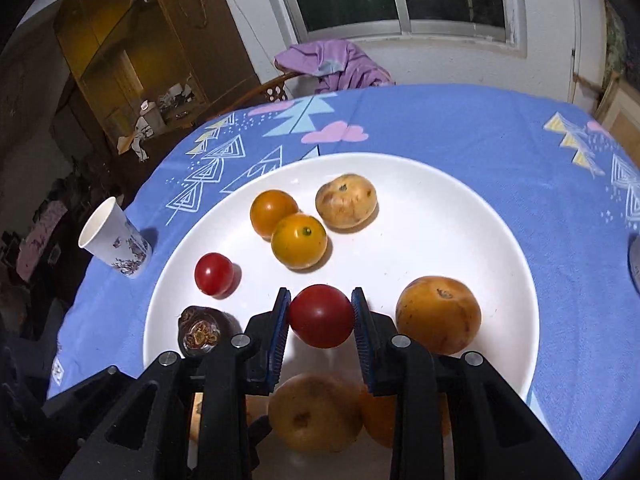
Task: Organize fruits
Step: 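Place the striped fruit on the plate with the left tool while the right tool places the tomato, then withdraw both tools from the plate back toward the fruit cluster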
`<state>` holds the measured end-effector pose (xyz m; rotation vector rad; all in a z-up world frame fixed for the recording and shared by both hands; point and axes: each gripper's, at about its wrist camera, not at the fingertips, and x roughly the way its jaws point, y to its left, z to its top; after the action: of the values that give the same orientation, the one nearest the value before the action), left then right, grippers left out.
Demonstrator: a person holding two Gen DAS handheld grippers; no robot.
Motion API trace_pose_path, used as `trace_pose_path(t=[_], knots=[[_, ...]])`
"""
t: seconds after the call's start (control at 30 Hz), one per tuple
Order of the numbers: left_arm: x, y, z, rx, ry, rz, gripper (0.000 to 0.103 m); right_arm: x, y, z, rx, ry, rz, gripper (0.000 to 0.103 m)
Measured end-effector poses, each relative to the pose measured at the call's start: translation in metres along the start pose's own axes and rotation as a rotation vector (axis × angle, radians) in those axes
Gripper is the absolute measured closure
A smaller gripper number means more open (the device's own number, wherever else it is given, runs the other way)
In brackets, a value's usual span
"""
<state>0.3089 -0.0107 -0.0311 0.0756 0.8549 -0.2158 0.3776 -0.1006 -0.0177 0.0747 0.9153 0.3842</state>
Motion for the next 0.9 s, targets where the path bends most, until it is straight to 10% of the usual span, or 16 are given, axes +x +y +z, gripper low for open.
trace_pose_path(t=[0.13,0.27,0.43,0.63,0.9], knots=[[-0.002,0.0,-0.001,0.003,-0.005,0.003,0.054,-0.001,0.0,0.0,0.003,0.0,0.009,0.066],[-0.007,0.007,-0.001,-0.027,-0.032,0.025,0.022,-0.011,-0.005,0.003,0.017,-0.034,-0.004,0.058],[-0.03,0.016,0.002,-0.061,-0.083,0.018,0.02,-0.06,-0.011,0.011,0.061,-0.151,0.022,0.057],[-0.089,0.017,-0.015,-0.054,-0.236,0.135,0.006,-0.166,0.002,0.002,0.058,-0.372,0.075,0.024],[-0.115,0.018,-0.074,-0.078,-0.227,0.222,0.004,-0.217,-0.003,-0.124,0.067,-0.5,0.038,0.01]])
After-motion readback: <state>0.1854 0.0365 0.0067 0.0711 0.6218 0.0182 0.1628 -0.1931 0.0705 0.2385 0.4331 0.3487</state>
